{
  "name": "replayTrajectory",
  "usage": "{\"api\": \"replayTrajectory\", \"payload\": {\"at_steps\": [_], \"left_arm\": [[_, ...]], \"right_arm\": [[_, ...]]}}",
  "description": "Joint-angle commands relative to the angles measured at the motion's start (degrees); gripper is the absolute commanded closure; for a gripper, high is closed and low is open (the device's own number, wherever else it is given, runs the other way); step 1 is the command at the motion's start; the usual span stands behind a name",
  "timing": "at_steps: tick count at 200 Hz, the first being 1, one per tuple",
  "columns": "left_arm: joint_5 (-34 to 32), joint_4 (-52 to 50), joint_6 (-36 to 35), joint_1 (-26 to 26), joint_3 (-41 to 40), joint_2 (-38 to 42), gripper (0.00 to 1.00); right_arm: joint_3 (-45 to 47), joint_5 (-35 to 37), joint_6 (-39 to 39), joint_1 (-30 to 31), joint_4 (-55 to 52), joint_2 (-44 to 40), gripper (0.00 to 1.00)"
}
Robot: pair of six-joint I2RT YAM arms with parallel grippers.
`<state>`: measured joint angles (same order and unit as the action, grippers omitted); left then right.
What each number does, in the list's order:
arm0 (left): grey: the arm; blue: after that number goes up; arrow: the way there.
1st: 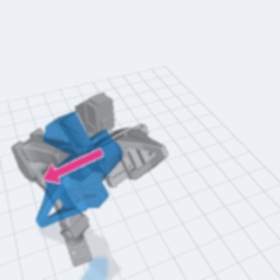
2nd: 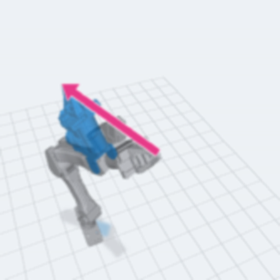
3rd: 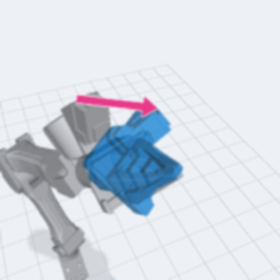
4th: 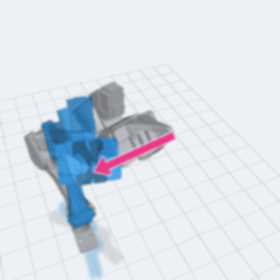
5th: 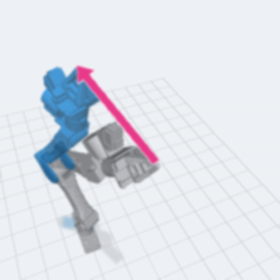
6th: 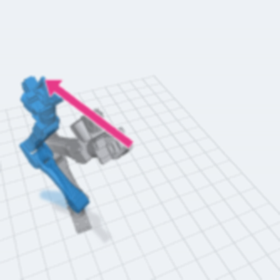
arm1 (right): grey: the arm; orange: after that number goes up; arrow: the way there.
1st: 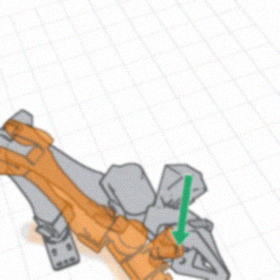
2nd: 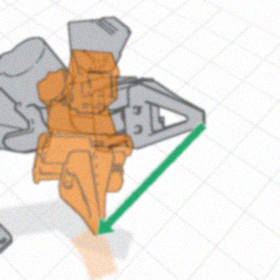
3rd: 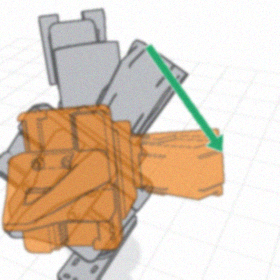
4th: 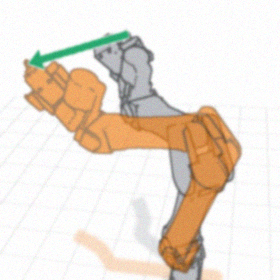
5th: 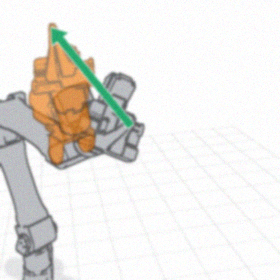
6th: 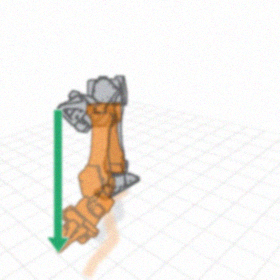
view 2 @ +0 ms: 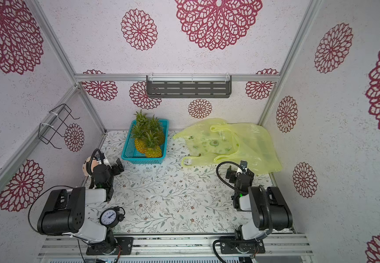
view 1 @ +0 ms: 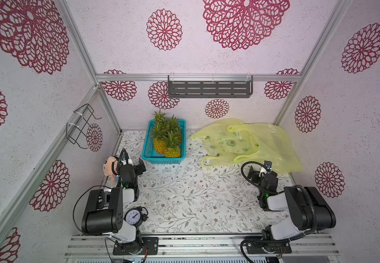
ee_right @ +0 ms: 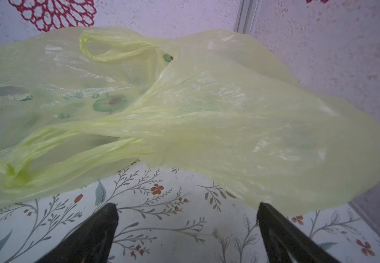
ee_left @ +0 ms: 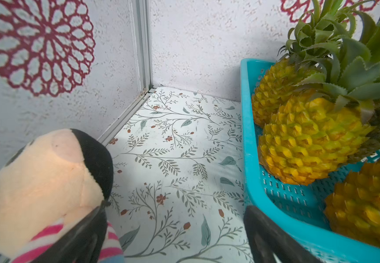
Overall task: Place the pineapple into a plastic bag & tie a knot
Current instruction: Move the plastic bag to the center of the board.
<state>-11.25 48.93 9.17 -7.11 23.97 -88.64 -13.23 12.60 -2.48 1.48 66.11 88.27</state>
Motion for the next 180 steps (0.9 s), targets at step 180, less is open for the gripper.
{"api": "replayTrajectory", "payload": {"at_steps": [180], "left_arm": [[-2.2,-11.2,0.0,0.1,3.7,7.0,0.03]], "right_arm": [[-2.2,1.2,0.5,-0.2,-8.0,-11.4,0.01]]}}
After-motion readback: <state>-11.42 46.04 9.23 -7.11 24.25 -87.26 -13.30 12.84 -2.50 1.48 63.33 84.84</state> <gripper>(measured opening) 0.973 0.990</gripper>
